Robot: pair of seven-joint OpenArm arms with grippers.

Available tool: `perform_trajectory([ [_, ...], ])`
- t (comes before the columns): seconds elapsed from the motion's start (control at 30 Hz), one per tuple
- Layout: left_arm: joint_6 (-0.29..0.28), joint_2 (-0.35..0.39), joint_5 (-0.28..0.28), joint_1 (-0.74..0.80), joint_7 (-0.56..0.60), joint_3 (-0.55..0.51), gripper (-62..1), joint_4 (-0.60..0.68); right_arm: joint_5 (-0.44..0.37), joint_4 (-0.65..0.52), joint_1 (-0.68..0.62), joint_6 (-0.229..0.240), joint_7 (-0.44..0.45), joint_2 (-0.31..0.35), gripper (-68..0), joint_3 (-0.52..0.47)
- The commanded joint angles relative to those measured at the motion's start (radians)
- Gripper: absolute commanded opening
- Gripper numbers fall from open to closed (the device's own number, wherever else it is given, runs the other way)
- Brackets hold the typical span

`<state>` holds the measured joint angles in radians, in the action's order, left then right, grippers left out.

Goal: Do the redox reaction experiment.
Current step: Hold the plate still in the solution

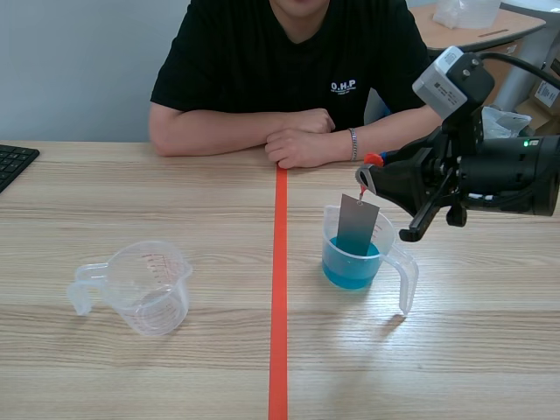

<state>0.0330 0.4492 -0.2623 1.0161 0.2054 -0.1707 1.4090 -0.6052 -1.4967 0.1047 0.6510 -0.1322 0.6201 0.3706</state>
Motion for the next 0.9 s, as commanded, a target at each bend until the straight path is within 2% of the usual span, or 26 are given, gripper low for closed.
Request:
perform_trajectory([
  [0.0, 0.002, -0.003, -0.003, 0.0, 0.01, -0.003, -56.0, 0.013, 0.0, -0.004, 0.014, -0.003, 0.0, 0.003, -66.2, -0.009],
  [0.43, 0.002, -0.003, -0.003, 0.0, 0.01, -0.003, -56.0, 0.013, -0.01, -0.012, 0.012, 0.002, 0.0, 0.006, -66.2, -0.014],
  [0.67, 0.002, -0.003, -0.003, 0.0, 0.01, -0.003, -56.0, 0.013, -0.081, -0.058, 0.003, 0.002, -0.087, 0.009, -66.2, -0.061],
  [0.87, 0.002, -0.003, -0.003, 0.0, 0.01, -0.003, -56.0, 0.013, -0.111, -0.137, -0.05, 0.013, -0.116, 0.023, -66.2, -0.131],
])
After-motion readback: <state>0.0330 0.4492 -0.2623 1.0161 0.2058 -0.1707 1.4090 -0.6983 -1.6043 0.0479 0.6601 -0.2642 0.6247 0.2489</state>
